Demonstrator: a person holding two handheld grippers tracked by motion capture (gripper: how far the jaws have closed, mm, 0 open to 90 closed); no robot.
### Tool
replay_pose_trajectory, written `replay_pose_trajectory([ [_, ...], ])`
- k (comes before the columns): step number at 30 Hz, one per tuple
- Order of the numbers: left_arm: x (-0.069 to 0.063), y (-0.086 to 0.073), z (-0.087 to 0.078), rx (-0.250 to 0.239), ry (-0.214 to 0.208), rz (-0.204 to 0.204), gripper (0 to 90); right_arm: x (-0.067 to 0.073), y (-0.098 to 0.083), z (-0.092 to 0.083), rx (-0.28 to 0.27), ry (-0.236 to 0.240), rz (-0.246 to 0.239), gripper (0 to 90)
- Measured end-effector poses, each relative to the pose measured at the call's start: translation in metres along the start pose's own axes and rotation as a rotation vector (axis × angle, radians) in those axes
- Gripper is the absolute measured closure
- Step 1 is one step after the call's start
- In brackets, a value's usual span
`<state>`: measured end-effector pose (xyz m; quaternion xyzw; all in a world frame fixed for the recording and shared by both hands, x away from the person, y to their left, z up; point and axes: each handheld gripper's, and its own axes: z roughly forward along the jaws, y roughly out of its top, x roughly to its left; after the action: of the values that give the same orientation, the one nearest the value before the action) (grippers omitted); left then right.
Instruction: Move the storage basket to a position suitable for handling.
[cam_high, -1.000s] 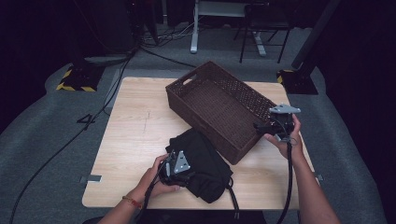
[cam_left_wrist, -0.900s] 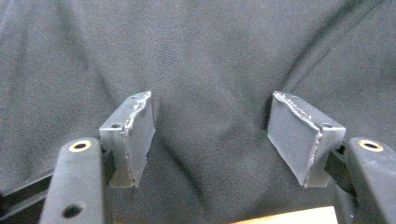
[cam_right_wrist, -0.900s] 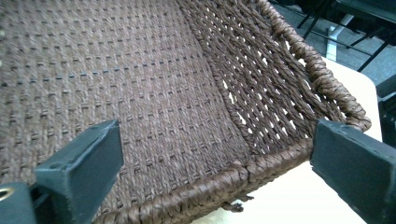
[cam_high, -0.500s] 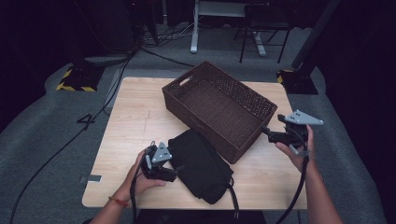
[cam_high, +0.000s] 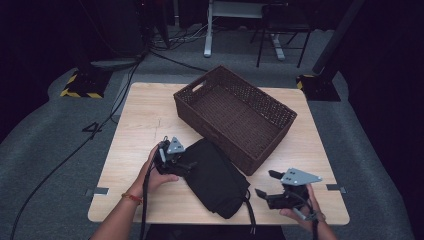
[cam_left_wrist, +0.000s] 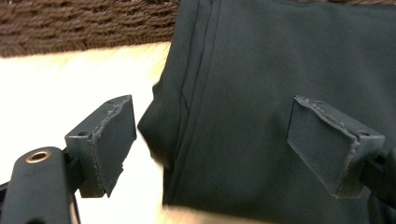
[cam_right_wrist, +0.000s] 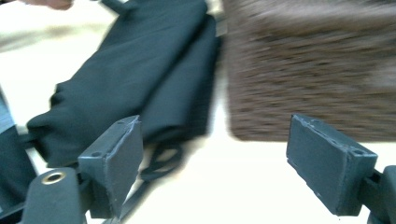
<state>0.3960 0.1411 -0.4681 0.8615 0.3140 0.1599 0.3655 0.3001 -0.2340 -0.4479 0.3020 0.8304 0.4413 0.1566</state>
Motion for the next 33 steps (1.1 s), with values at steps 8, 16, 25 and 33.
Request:
replay_pose_trajectory([
  [8,0.009,0.001,0.025,0.053,-0.022,0.011,7.3,0.033,0.007,0.044,0.041,0.097,0.013,15.8],
  [16,0.016,-0.008,0.033,0.054,-0.169,-0.055,16.5,0.031,0.007,0.065,0.104,0.087,0.041,12.7],
  [25,0.004,-0.013,0.025,0.055,-0.181,-0.023,27.4,0.024,0.002,0.088,0.215,0.07,0.019,0.8],
  [33,-0.025,-0.025,0.008,0.108,-0.193,0.039,24.2,0.01,-0.003,0.083,0.249,0.13,0.003,5.5],
])
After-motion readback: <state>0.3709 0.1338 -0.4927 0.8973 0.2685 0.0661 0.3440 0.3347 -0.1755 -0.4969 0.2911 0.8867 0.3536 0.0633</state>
